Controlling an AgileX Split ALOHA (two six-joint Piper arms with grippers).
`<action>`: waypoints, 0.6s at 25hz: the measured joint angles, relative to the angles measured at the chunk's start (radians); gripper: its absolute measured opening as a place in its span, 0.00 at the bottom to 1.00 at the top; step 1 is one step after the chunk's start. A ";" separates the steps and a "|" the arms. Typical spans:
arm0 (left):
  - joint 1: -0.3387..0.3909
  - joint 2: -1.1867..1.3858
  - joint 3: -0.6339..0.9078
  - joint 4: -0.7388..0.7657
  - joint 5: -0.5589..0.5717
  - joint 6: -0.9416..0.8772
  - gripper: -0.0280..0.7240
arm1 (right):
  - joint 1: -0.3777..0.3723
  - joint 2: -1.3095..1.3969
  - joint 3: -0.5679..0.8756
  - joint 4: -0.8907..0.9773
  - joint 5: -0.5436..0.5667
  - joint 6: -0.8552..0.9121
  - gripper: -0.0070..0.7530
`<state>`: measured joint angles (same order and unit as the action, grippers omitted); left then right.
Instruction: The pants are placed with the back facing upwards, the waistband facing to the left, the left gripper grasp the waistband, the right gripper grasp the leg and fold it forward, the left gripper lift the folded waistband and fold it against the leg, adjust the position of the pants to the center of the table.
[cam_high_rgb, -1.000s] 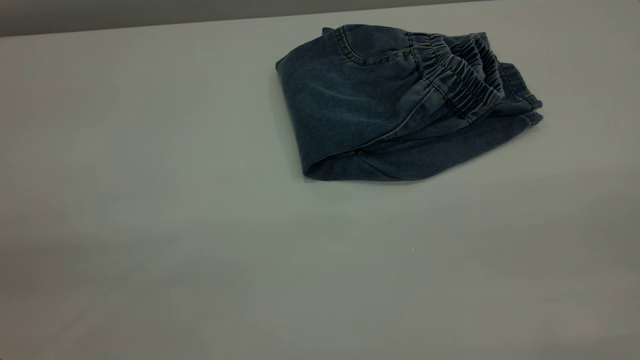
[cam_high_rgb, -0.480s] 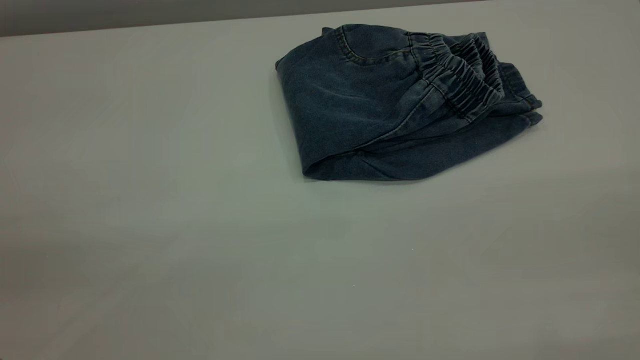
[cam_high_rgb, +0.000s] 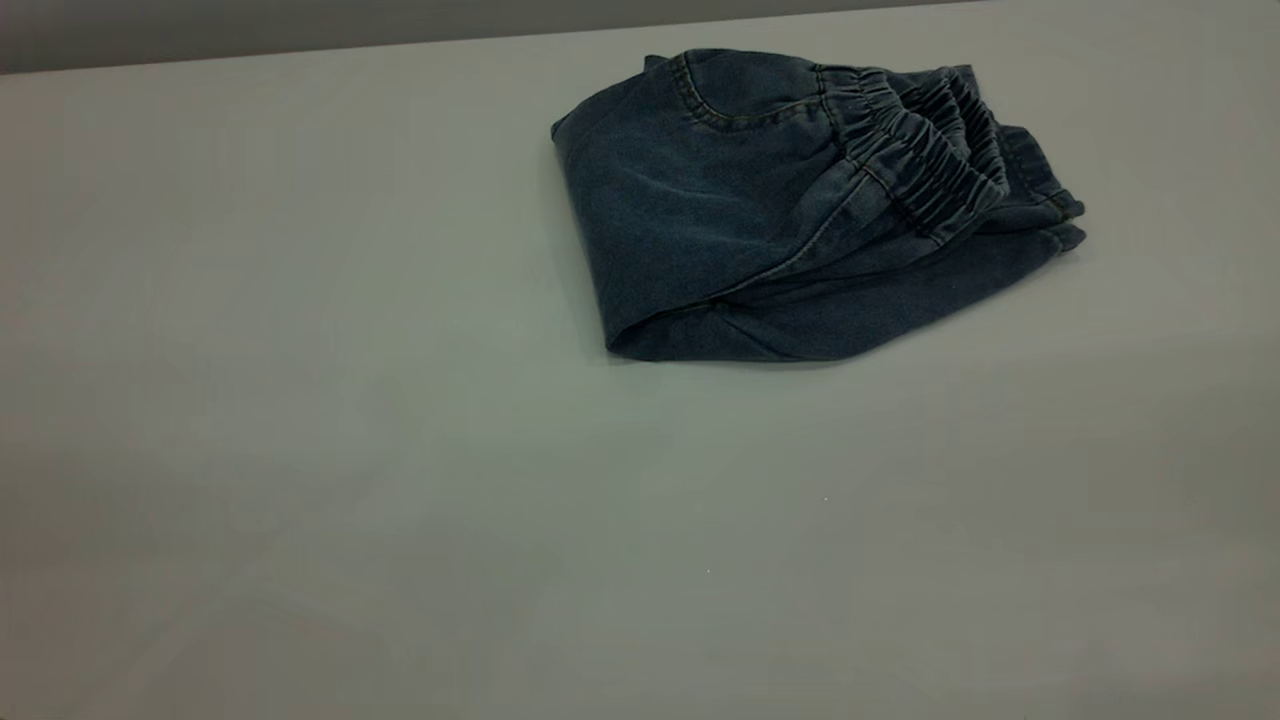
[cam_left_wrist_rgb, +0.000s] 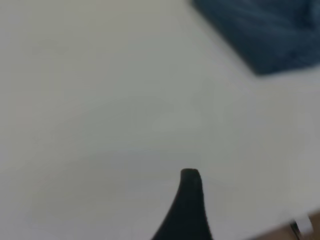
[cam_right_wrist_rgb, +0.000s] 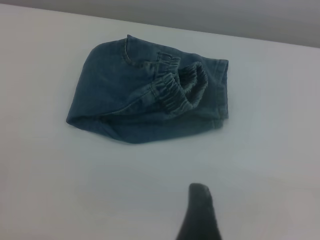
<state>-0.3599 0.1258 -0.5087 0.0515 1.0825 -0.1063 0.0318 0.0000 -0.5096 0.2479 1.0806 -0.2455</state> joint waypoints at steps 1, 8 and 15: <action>0.044 -0.015 0.000 0.000 0.000 0.000 0.82 | 0.000 0.000 0.000 0.000 0.000 0.000 0.62; 0.266 -0.061 0.000 0.000 0.000 0.000 0.82 | 0.000 0.000 0.000 0.000 0.000 0.000 0.62; 0.329 -0.095 0.000 0.000 0.000 0.000 0.82 | -0.001 0.000 0.000 0.000 0.000 0.000 0.62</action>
<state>-0.0309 0.0310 -0.5087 0.0515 1.0822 -0.1063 0.0309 0.0000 -0.5096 0.2479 1.0806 -0.2455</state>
